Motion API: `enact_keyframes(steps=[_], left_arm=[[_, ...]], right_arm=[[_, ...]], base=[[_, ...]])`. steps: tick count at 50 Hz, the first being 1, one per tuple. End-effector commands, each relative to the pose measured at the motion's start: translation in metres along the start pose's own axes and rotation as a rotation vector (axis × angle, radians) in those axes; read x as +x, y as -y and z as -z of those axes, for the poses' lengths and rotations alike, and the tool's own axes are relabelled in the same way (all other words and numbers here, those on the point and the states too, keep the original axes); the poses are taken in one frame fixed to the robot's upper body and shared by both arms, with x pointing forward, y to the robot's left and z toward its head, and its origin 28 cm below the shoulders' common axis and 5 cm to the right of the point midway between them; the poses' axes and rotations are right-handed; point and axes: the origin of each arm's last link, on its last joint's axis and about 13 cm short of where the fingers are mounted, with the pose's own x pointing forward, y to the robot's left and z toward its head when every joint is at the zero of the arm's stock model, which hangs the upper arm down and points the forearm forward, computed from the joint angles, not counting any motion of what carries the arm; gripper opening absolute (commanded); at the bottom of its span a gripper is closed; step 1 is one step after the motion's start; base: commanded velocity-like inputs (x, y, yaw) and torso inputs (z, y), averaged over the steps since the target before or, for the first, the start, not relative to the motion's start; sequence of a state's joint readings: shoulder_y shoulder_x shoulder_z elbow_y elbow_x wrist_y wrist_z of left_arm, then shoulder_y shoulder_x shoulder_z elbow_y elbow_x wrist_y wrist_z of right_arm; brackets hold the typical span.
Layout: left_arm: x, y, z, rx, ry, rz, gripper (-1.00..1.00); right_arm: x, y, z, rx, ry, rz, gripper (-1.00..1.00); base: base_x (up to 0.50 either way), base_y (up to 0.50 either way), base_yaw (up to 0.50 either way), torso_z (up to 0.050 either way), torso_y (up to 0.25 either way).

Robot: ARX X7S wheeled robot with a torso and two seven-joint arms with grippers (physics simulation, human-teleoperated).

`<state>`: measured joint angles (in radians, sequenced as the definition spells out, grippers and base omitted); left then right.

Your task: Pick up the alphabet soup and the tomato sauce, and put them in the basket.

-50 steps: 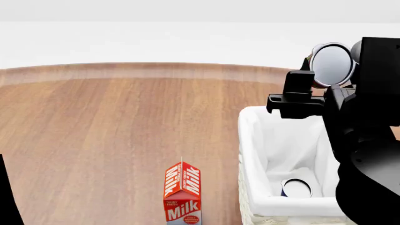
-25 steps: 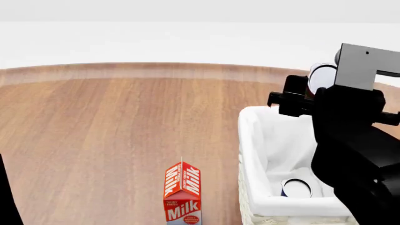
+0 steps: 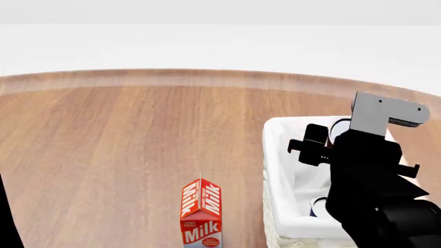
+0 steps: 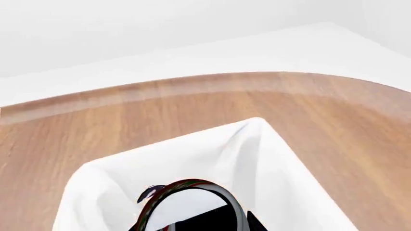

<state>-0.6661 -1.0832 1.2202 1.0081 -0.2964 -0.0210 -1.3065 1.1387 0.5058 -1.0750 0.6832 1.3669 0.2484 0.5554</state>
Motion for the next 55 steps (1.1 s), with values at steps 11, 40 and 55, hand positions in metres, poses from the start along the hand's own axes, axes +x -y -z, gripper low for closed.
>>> enact_keyframes(steps=[11, 40, 55], left_arm=[[-0.001, 0.001, 0.003, 0.0, -0.006, 0.002, 1.0], [0.0, 0.0, 0.003, 0.0, -0.005, 0.003, 1.0], [-0.001, 0.001, 0.003, -0.004, -0.007, 0.004, 1.0]], right_arm=[[0.01, 0.007, 0.028, -0.043, -0.059, 0.041, -1.0], [0.013, 0.006, 0.032, -0.051, -0.051, 0.034, -1.0], [0.013, 0.005, 0.03, -0.049, -0.052, 0.026, 1.0]], base=[[0.0, 0.0, 0.0, 0.0, 0.0], [0.0, 0.0, 0.0, 0.0, 0.0], [0.0, 0.0, 0.0, 0.0, 0.0]])
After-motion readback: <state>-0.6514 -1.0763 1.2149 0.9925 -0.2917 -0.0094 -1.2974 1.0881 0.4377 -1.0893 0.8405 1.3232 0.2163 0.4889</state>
